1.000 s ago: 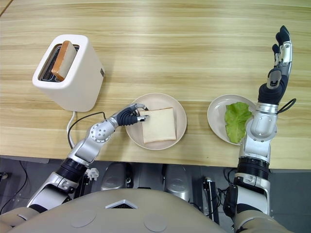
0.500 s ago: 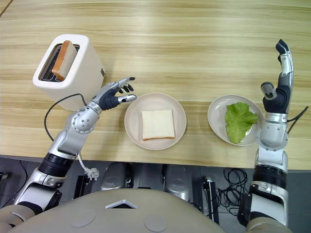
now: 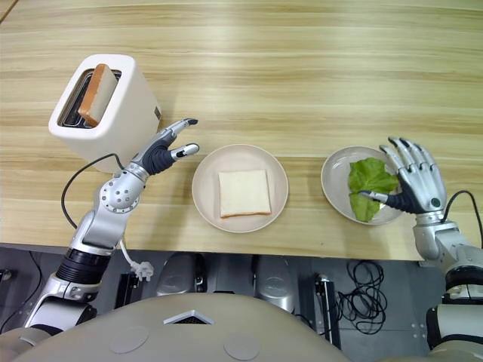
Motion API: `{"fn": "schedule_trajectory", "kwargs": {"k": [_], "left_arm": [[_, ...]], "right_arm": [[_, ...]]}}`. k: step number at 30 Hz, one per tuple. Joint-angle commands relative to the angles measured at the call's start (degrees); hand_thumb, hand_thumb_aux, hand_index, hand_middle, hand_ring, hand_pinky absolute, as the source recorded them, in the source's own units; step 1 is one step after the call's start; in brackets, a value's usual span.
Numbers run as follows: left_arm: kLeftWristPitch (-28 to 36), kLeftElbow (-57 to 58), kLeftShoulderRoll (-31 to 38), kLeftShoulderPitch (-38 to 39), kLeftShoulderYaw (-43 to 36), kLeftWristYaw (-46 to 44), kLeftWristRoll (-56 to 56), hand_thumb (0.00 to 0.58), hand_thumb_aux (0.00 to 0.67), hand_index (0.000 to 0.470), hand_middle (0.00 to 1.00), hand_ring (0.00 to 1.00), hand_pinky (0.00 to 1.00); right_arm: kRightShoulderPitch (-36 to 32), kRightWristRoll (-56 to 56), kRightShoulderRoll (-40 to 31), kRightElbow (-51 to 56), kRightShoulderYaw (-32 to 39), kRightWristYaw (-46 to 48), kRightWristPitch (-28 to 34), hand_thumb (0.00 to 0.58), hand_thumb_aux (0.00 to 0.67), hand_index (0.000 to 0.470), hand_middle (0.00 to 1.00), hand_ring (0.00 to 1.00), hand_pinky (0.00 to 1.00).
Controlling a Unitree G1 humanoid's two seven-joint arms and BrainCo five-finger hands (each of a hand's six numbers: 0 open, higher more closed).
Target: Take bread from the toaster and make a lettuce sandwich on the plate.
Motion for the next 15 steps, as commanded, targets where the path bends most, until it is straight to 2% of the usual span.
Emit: {"fn": "schedule_trajectory", "kwargs": {"k": [1,13,15], "left_arm": [[0.49,0.62,-0.19,0.87,-0.06,-0.59,-0.76,0.0,0.0,0.0,0.0,0.0,0.0],[-1.18,2.73,-1.5,0.94,-2.39,0.53,1.0,0.0,0.0,0.0,0.0,0.0,0.0],[-1.32,3.19,-1.63,0.81,-2.75,0.77,1.12,0.0,0.0,0.0,0.0,0.0,0.0]], "right_arm": [[-2.06,1.02,-0.54,5.29,4.74,-1.98,0.84,0.0,0.0,0.0,0.0,0.0,0.0],[-4.89,7.26,-1.3,10.72,9.54,0.32,0.85,0.023,0.013,0.009,0.0,0.0,0.0],[-5.36,8.01,-1.15,11.08,10.12,1.14,0.95,0.075,0.045,0.031,0.0,0.0,0.0]]}}
